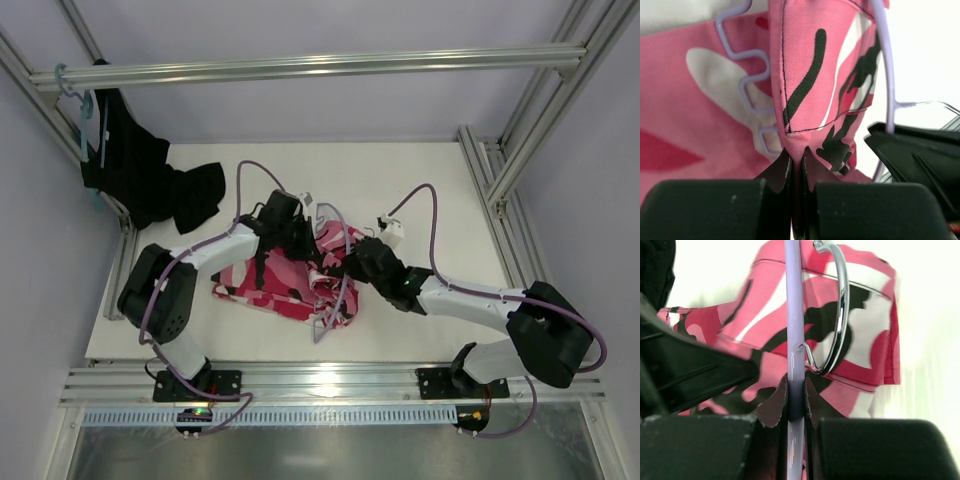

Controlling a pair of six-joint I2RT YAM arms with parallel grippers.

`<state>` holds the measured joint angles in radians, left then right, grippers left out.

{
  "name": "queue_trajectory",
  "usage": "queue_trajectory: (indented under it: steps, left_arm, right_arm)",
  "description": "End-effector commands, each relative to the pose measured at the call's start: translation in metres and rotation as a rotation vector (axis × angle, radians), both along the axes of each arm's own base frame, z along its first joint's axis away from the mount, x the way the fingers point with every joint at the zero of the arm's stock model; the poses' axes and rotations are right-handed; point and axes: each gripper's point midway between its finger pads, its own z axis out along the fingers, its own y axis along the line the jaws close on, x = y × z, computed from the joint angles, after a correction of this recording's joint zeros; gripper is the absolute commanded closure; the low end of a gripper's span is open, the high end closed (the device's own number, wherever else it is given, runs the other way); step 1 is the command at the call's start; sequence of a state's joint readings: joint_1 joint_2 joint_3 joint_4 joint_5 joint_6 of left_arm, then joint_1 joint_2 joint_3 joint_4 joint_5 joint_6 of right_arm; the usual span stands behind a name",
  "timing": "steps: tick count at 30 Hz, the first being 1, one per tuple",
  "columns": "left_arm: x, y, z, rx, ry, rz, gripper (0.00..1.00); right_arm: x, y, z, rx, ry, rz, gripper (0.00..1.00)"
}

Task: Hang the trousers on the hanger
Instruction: Place trousers on hanger

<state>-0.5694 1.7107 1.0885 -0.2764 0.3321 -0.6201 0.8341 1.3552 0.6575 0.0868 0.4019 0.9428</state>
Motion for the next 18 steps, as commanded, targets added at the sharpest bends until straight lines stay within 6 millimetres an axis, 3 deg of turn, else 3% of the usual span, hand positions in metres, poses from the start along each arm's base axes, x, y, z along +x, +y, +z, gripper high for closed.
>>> queue_trajectory:
  steps: [1, 3, 6, 7, 9, 15, 18]
  left_arm:
    - [0.002, 0.021, 0.039, 0.057, -0.070, 0.061, 1.00]
    - [0.001, 0.029, 0.049, 0.069, -0.090, 0.096, 1.00]
    - [-0.003, 0.050, 0.047, 0.140, -0.078, 0.175, 1.00]
    - [-0.012, 0.062, 0.045, 0.189, -0.051, 0.195, 1.00]
    - [-0.008, 0.086, 0.044, 0.277, -0.067, 0.265, 1.00]
    - [-0.020, 0.166, 0.033, 0.479, -0.039, 0.431, 1.00]
    - [-0.021, 0.196, 0.041, 0.523, -0.059, 0.510, 1.00]
  right_arm:
    - [0.007, -0.009, 0.002, 0.037, -0.024, -0.085, 0.96]
    - [0.008, -0.016, 0.000, 0.032, -0.019, -0.123, 0.96]
    - [0.008, -0.021, 0.001, 0.035, -0.023, -0.151, 0.96]
    - [0.007, -0.024, -0.001, 0.030, -0.025, -0.155, 0.96]
    - [0.004, -0.027, -0.006, 0.025, -0.022, -0.155, 0.96]
    - [-0.004, -0.036, -0.026, 0.026, 0.005, -0.179, 0.96]
    - [-0.006, -0.033, -0.028, 0.057, 0.007, -0.166, 0.96]
